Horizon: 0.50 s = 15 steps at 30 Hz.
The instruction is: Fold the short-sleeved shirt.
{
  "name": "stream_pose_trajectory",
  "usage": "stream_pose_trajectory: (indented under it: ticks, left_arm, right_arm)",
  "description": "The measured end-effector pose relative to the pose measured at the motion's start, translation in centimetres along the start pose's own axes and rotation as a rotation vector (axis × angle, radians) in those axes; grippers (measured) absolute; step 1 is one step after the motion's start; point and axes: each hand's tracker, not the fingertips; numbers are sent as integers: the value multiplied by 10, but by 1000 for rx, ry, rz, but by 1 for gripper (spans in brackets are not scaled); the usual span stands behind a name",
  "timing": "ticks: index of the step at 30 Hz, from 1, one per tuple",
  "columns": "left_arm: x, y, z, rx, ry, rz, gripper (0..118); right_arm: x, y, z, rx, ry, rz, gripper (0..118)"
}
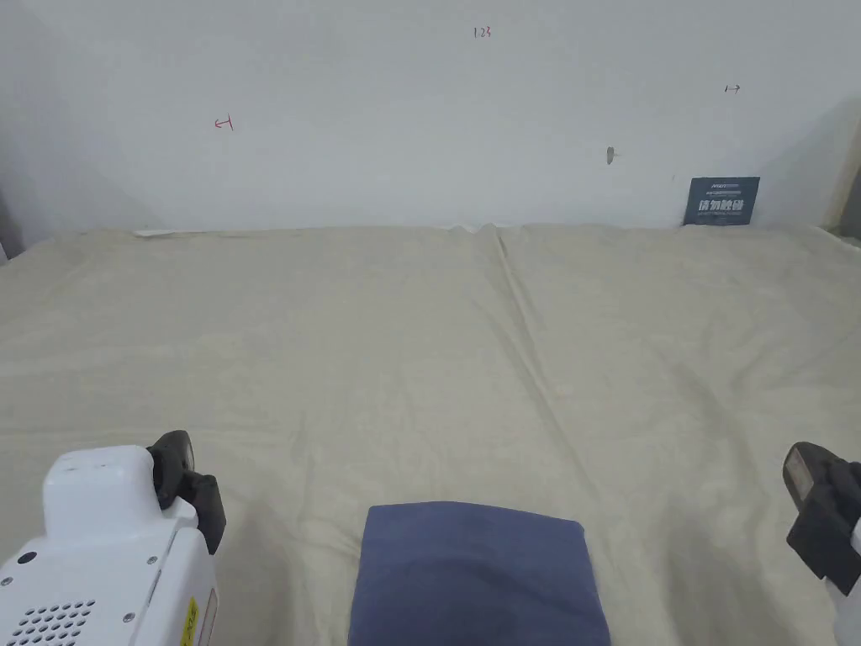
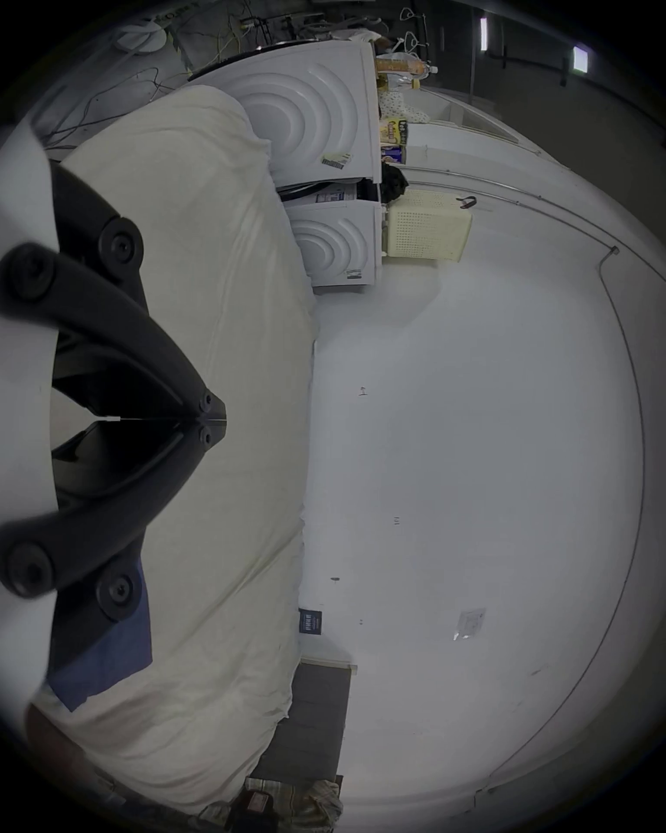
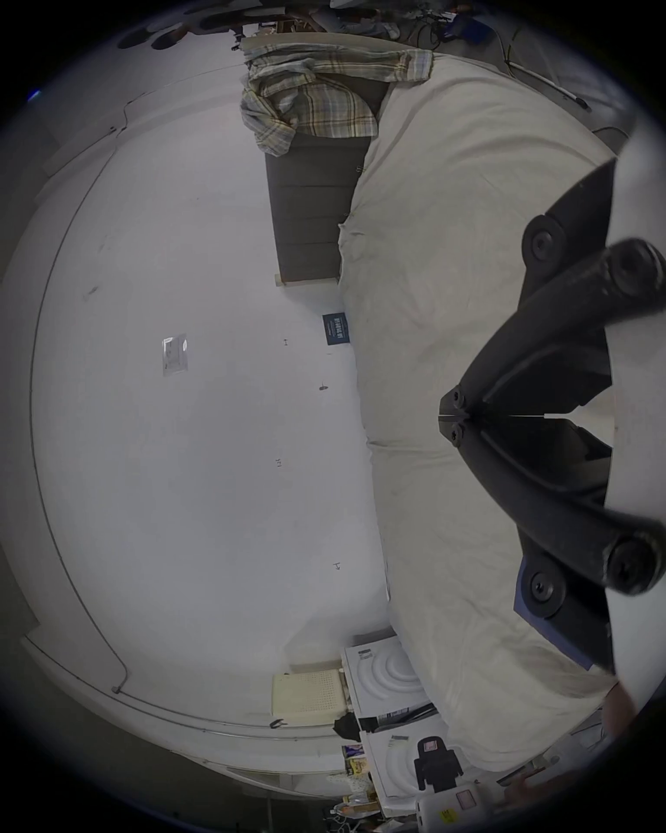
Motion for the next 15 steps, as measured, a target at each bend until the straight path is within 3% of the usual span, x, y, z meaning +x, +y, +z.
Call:
stream_pose_trajectory:
  ticks: [3,5,7,9,11,13,15]
  left_arm:
    - [0,14,1,12,-15,-11,0]
    - [-8,29,1,18,-88,44,0]
    - [-26,42,-7,-13,-244,178,0]
    - [-40,48,-25,-160,-329,269,0]
    - [-41,44,-32,-225,-241,243,0]
    - [-39,34,-31,-235,-148,156,0]
    - [-37,18,-29,-269,-178,151,0]
  right_arm:
    - [1,14,0,16,17,-10,0]
    - [-2,31,-6,0,144,-18,0]
    - [-14,47,-19,-81,251,85,0]
    - [-32,53,-47,-315,388,200,0]
    - [-51,41,-78,-635,469,244,0]
    - [-60,7,-100,-844,489,215,0]
    - [-67,-24,-119,-916,441,265,0]
